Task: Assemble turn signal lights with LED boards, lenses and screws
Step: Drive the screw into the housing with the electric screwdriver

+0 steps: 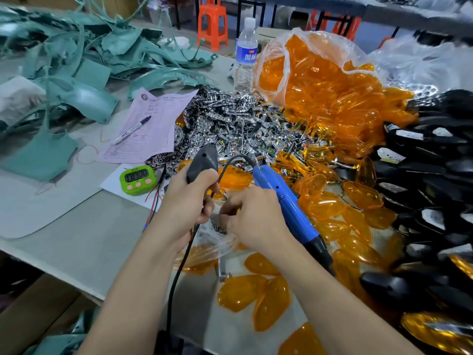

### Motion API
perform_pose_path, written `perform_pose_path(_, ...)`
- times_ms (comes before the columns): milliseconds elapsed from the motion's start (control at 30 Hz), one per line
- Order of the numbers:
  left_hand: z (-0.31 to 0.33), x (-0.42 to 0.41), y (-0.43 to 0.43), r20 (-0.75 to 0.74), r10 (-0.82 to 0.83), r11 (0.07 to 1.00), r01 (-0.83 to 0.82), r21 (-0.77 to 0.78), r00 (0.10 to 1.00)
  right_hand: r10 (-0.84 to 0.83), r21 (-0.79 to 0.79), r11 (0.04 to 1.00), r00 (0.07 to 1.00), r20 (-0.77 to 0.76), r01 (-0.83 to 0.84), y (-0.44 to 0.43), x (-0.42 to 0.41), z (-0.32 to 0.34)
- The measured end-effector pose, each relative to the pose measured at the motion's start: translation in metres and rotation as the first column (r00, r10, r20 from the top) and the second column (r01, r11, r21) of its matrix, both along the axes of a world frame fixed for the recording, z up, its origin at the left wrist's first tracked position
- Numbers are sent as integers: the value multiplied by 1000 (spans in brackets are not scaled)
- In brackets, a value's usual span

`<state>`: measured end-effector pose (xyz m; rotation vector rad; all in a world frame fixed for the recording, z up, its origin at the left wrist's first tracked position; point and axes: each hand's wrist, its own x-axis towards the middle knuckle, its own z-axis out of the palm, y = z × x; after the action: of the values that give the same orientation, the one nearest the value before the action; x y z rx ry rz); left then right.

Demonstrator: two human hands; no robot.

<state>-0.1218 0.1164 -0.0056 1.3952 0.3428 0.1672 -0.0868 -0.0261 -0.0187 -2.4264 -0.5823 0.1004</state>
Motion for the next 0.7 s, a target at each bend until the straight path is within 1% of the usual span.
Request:
perform_pose_path(67,1,0,-1,-3,0,1000,0,15,1000,-52,109,992,996,-71,59,-2,-2,-2)
perform_pose_path(133,2,1,-4,-6,2,1000,-2,21,1000,-84,186,977,990,-110,103,-5,-4,-2)
perform_pose_path(200,5,2,-9,-9,8,999,-7,42,1000,-119,294,943,983,-140,157,-12,-4,4)
perform_pose_path(233,6,2,-12,-9,9,998,-9,69,1000,-150,367,908,975,-162,201,-16,-2,9)
perform_pose_path(300,7,2,-20,2,11,987,-11,159,1000,-213,529,791,949,-232,306,-27,3,23)
perform_pose_path(333,8,2,-26,14,7,975,-10,220,1000,-228,594,730,939,-256,339,-33,6,31)
perform_pose_path(367,10,2,-33,31,-5,961,-4,275,1000,-232,639,688,938,-257,345,-39,8,39)
perform_pose_path(400,11,3,-41,52,-26,952,9,306,998,-229,660,675,944,-237,329,-44,10,46)
perform_pose_path(500,16,4,-67,94,-76,953,45,300,993,-251,639,702,949,-192,316,-56,12,60)
perform_pose_path(600,17,8,-84,87,-99,949,67,308,991,-331,575,730,927,-175,370,-66,11,65)
perform_pose_path(700,15,9,-94,89,-107,932,69,355,990,-414,483,784,908,-60,389,-78,6,69)
